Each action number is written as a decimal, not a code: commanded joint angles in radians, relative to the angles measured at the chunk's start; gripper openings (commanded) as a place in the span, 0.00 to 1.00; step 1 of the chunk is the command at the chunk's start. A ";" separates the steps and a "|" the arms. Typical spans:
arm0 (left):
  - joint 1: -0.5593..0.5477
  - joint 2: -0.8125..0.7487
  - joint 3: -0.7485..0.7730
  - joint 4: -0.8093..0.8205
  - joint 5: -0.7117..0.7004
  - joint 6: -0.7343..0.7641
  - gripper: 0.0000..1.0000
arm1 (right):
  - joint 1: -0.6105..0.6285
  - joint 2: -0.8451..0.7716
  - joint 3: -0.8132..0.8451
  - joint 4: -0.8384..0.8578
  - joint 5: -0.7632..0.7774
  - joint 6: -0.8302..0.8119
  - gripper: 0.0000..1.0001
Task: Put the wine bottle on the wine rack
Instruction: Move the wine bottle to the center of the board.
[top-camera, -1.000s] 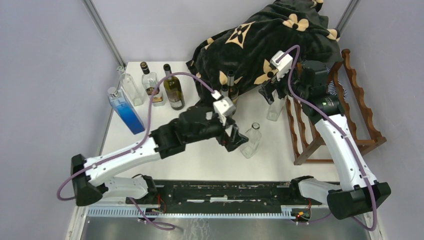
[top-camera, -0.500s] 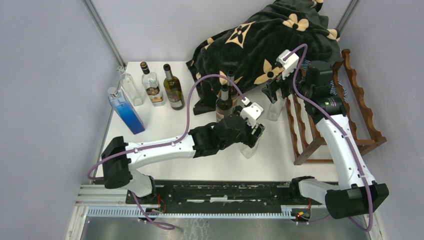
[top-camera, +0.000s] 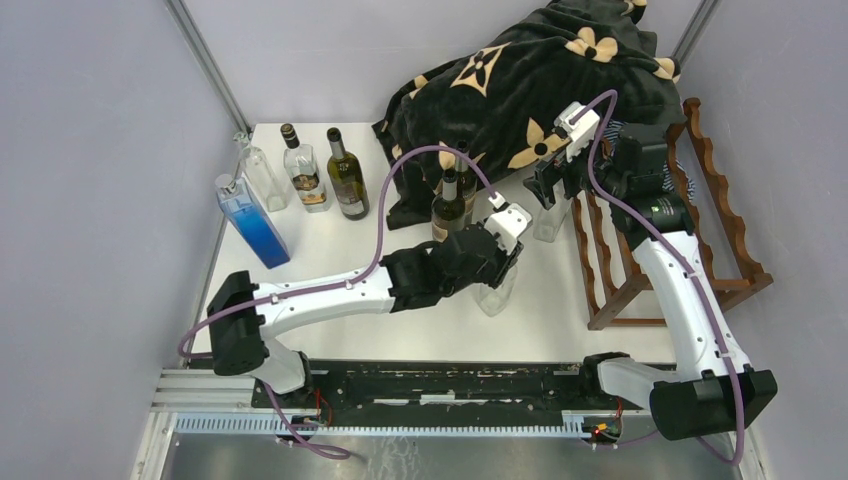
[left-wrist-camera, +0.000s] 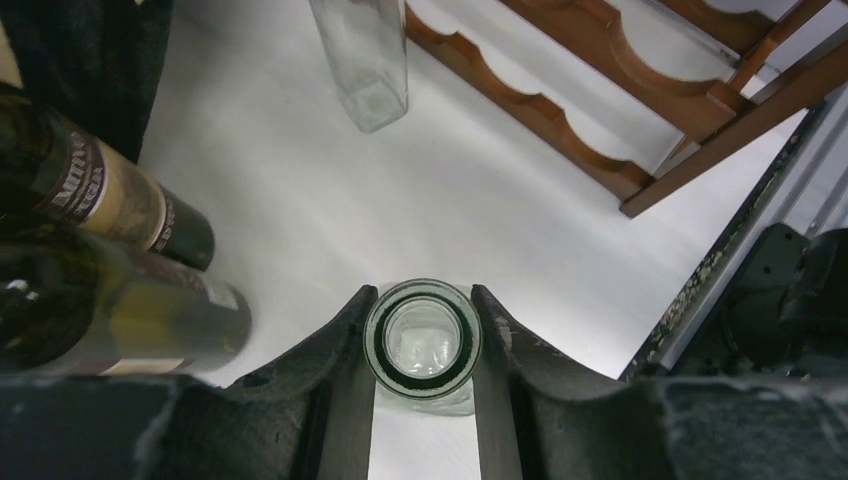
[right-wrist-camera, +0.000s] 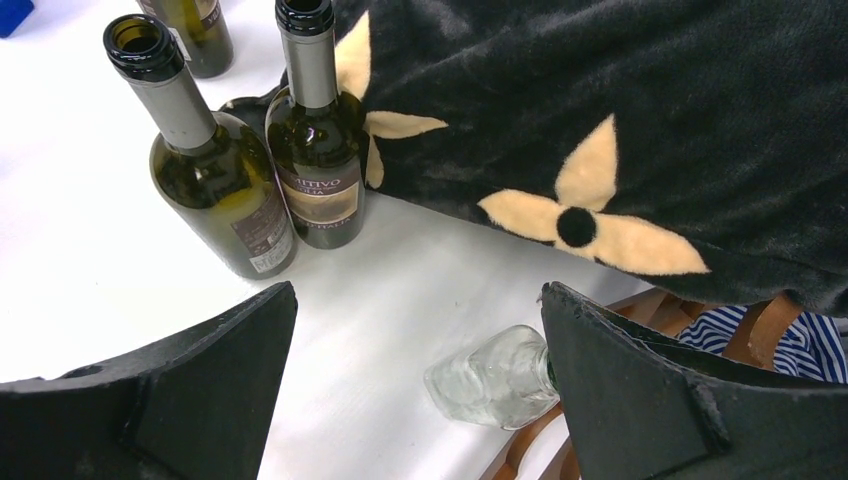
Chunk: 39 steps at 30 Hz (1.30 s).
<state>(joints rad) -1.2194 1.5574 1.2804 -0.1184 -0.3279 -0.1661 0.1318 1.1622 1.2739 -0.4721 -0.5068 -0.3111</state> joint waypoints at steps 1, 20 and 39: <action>0.009 -0.170 0.059 -0.081 -0.038 0.007 0.02 | -0.008 -0.026 0.001 0.041 -0.034 0.003 0.98; 0.786 -0.517 -0.121 -0.206 -0.056 0.116 0.02 | -0.011 0.010 0.002 0.039 -0.191 -0.014 0.98; 1.052 -0.404 -0.257 -0.001 -0.007 0.073 0.03 | -0.012 0.005 -0.024 0.059 -0.239 -0.002 0.98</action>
<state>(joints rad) -0.1837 1.1507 1.0351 -0.2676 -0.3534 -0.1059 0.1230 1.1725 1.2510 -0.4637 -0.7139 -0.3187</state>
